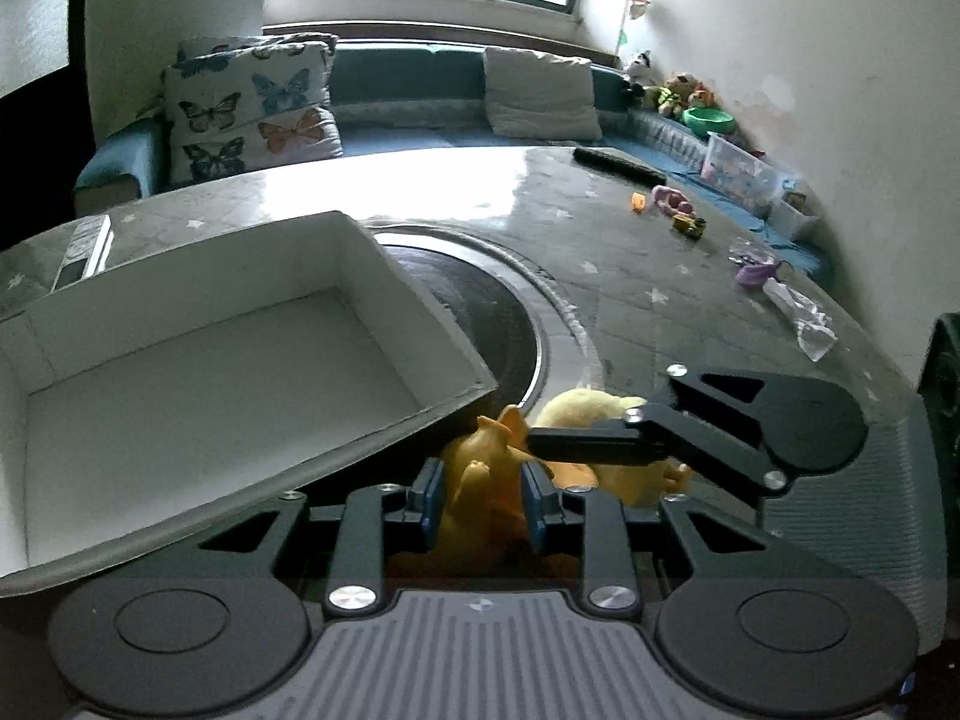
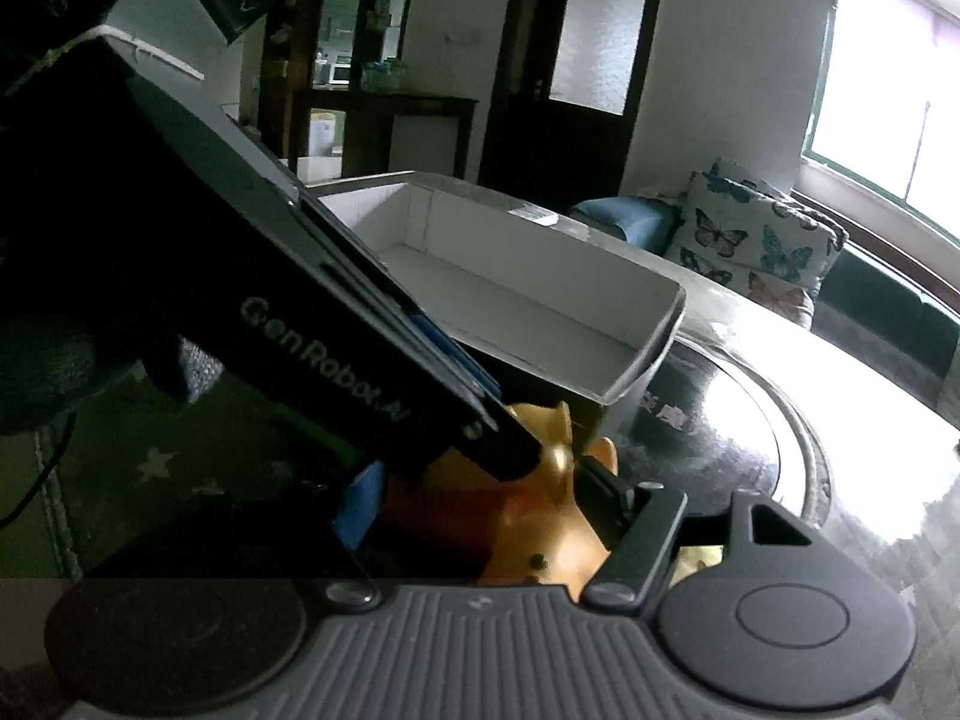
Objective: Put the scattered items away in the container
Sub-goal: 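Lift the yellow duck toy up with the left gripper, then carry the yellow duck toy into the box and open the left gripper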
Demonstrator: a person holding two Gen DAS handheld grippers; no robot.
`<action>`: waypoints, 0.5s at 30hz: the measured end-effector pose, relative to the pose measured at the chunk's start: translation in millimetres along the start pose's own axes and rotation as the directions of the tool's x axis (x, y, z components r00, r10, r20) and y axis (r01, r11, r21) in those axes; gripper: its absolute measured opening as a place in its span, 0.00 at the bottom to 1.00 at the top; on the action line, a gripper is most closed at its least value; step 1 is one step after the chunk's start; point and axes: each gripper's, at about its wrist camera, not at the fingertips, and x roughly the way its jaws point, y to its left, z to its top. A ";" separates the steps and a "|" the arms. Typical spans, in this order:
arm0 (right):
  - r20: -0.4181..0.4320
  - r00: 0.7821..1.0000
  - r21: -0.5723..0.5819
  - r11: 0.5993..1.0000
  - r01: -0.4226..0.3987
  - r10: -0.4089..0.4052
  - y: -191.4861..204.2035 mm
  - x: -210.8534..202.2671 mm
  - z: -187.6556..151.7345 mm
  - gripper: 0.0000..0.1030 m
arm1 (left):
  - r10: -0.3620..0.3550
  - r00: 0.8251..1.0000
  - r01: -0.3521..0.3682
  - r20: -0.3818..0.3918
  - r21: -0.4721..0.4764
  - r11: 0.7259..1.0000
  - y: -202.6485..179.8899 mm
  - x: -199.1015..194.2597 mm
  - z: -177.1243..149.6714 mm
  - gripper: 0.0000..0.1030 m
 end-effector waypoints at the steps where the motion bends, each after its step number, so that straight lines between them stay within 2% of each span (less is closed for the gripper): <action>1: -0.002 1.000 0.003 1.000 -0.002 0.002 -0.5 0.2 -0.3 0.68 | 0.002 1.000 -0.002 -0.003 0.000 1.000 1.2 0.5 -0.5 0.30; 7: -0.007 1.000 0.001 1.000 -0.012 0.012 0.6 0.8 -1.4 0.67 | 0.005 1.000 -0.005 -0.024 -0.016 1.000 10.1 5.1 -5.3 0.32; 15: -0.012 0.999 0.006 0.999 -0.032 0.032 2.9 3.1 -0.2 0.66 | -0.032 0.999 0.030 -0.038 -0.060 0.998 21.2 6.8 -4.0 0.31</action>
